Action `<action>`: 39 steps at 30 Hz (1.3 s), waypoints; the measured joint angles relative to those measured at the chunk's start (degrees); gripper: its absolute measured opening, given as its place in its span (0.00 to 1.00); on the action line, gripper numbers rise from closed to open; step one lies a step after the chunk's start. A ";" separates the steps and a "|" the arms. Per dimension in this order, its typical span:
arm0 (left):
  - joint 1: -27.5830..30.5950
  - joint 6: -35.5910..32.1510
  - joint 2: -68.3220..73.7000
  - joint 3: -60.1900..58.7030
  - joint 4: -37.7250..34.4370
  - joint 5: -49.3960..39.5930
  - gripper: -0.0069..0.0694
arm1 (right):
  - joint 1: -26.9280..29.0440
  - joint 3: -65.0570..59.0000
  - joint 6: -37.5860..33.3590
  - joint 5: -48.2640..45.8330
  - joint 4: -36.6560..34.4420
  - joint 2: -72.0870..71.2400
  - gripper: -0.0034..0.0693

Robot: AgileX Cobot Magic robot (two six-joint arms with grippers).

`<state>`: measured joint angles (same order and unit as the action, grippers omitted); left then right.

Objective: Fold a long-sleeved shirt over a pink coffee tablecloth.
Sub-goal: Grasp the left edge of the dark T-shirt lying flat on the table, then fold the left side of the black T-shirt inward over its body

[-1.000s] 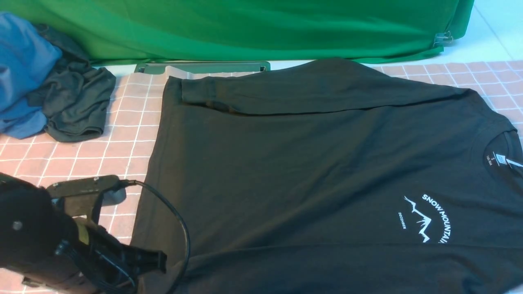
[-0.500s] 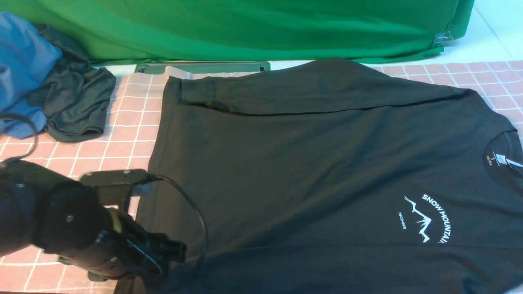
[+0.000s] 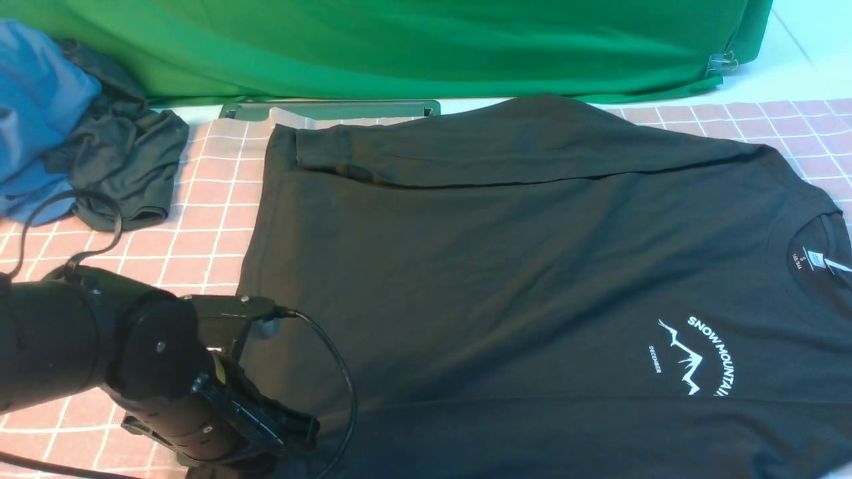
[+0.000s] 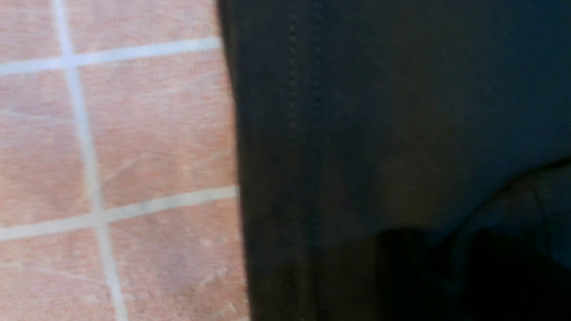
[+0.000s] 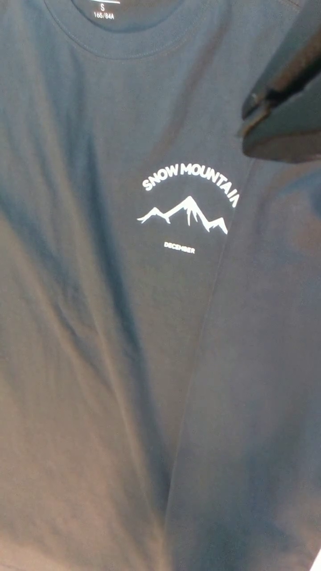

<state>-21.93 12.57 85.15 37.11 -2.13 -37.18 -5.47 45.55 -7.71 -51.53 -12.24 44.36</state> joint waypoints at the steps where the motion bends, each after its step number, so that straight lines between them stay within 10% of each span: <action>1: 0.00 -0.13 -0.48 0.49 0.00 -1.61 0.18 | 0.00 0.00 0.00 0.00 0.00 0.00 0.12; 17: -0.06 1.12 -10.02 17.87 0.99 -15.44 0.13 | 0.00 0.00 -0.02 0.94 -0.06 0.00 0.14; 39: 3.51 4.61 12.97 45.91 10.76 -16.21 0.13 | 0.00 0.18 -0.02 2.79 -0.06 0.00 0.15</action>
<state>-18.42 17.18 98.12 83.01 8.63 -53.39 -5.47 45.73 -7.73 -48.75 -12.29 44.36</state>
